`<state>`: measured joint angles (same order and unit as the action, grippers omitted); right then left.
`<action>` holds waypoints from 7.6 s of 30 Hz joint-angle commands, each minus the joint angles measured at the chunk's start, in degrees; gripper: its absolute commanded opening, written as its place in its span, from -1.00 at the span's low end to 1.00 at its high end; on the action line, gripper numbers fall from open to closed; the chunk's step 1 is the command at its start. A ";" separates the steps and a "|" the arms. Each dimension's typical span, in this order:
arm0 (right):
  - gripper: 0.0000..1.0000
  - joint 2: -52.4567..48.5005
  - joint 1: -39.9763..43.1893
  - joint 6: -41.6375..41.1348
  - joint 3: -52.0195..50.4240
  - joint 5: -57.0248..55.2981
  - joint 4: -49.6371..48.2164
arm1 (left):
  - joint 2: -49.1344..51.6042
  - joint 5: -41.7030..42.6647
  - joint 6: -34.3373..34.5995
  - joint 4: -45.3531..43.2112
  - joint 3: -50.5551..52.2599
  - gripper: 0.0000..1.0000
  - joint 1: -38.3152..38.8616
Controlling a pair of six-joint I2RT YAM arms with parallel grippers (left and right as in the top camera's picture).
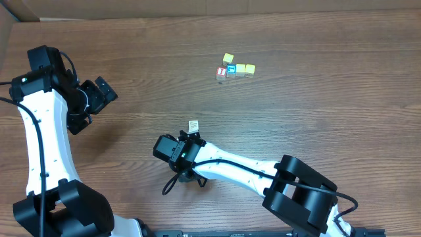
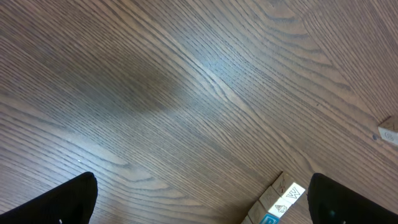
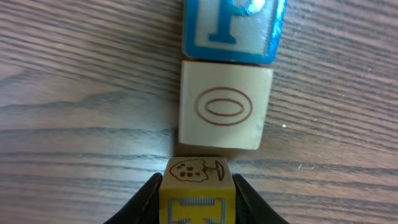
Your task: Flip 5 blocks
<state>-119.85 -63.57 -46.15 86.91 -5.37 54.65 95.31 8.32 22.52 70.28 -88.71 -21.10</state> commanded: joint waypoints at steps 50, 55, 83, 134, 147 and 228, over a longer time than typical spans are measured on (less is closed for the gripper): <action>-0.92 10.12 2.08 -0.61 -13.70 10.69 -5.79 | 0.04 0.07 0.20 -0.04 0.48 0.99 0.28; -0.92 10.10 2.08 -0.63 -14.14 11.08 -6.51 | 0.04 0.07 0.20 -0.04 0.48 1.00 0.28; -0.92 9.35 2.29 -3.23 -14.14 7.98 -11.34 | 0.04 0.07 0.20 -0.07 0.48 0.99 0.28; -0.68 11.45 4.17 1.79 -10.29 16.52 -12.72 | 0.04 0.07 0.20 -0.04 0.48 1.00 0.28; -0.60 15.80 15.56 13.55 3.91 16.61 6.45 | 0.04 0.07 0.20 -0.04 0.48 1.00 0.28; -0.92 12.41 -0.37 57.33 -19.28 6.95 -20.70 | 38.45 10.84 -39.28 0.15 -18.25 -0.92 30.18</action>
<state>-105.78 -64.93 10.63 68.12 1.23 34.61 133.21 20.60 -15.25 70.46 -107.18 8.97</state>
